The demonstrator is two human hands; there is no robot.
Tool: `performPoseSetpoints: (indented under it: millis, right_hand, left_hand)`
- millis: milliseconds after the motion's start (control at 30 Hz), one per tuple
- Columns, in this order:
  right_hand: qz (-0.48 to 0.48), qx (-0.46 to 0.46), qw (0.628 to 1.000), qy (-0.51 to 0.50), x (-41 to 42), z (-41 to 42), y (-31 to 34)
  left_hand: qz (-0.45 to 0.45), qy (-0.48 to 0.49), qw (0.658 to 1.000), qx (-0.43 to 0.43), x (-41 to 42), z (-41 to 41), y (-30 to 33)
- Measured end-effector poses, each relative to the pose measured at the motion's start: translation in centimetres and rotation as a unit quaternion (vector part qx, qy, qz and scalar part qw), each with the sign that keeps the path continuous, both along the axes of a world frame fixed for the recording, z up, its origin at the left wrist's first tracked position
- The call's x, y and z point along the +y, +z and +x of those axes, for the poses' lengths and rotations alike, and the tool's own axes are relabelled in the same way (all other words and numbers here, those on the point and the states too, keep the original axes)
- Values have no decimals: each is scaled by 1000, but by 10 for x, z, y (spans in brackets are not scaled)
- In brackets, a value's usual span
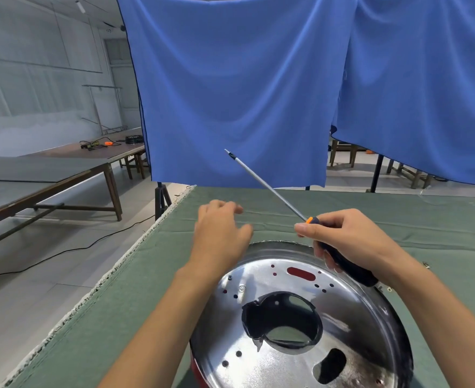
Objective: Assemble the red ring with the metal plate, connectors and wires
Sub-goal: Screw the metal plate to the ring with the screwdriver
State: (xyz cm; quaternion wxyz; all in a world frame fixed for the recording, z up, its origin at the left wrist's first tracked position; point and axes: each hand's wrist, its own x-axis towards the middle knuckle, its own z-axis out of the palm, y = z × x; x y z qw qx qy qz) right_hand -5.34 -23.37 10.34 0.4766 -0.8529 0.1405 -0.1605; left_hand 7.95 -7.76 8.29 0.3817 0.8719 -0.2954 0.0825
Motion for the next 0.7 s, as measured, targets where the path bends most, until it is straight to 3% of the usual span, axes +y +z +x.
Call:
performPoseSetpoints:
  millis: [33, 133, 167, 367, 567, 700]
  right_hand:
    - [5, -5, 1000, -7, 0, 1, -1]
    - [15, -8, 1000, -24, 0, 2, -2]
    - [14, -9, 1000, -26, 1, 3, -2]
    - [35, -36, 997, -51, 1, 3, -1]
    - [66, -60, 994, -63, 1, -1, 3]
    - [56, -51, 995, -60, 1, 1, 0]
  left_hand:
    - [78, -9, 997, -21, 3, 6, -5]
    - [151, -92, 973, 147, 10, 15, -13]
    - [168, -116, 965, 167, 12, 16, -15]
    - [143, -91, 975, 145, 14, 19, -20]
    - [182, 28, 973, 137, 23, 28, -14]
    - [222, 8, 951, 217, 36, 29, 0]
